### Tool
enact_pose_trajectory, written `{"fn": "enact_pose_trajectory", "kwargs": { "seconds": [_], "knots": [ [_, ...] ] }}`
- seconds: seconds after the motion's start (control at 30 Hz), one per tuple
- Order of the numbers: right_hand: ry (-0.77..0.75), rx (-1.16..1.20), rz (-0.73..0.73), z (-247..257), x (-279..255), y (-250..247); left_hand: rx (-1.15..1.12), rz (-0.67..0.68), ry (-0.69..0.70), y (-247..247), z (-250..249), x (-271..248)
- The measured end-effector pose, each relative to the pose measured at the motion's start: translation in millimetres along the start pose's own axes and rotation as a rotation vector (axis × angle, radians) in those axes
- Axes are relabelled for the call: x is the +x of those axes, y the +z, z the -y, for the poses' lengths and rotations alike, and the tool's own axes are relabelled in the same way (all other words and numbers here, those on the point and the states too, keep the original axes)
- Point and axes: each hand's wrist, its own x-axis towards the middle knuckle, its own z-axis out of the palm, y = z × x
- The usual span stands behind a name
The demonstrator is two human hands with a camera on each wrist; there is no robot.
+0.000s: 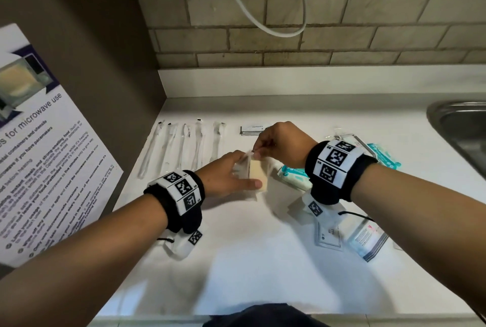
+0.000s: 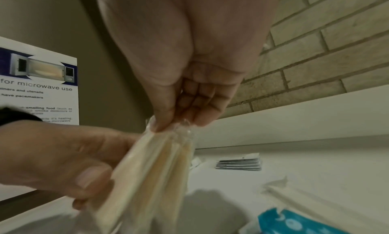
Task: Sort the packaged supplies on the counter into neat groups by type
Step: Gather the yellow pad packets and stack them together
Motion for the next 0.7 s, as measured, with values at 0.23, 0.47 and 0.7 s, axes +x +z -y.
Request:
{"fn": "enact_pose_trajectory", "kwargs": {
  "seconds": [0.23,0.47,0.7],
  "knots": [
    [-0.029,-0.024,-0.031,7,2,-5,0.061,-0.069,0.049,-9,-18,-1],
    [-0.039,-0.034,-0.039,12,8,-10,0.111,-0.084,0.066,-7,-24,2],
    [0.025,-0.096,0.047,5,5,-9,0.17,-0.036,0.052,-3,-16,7]
  ]
}}
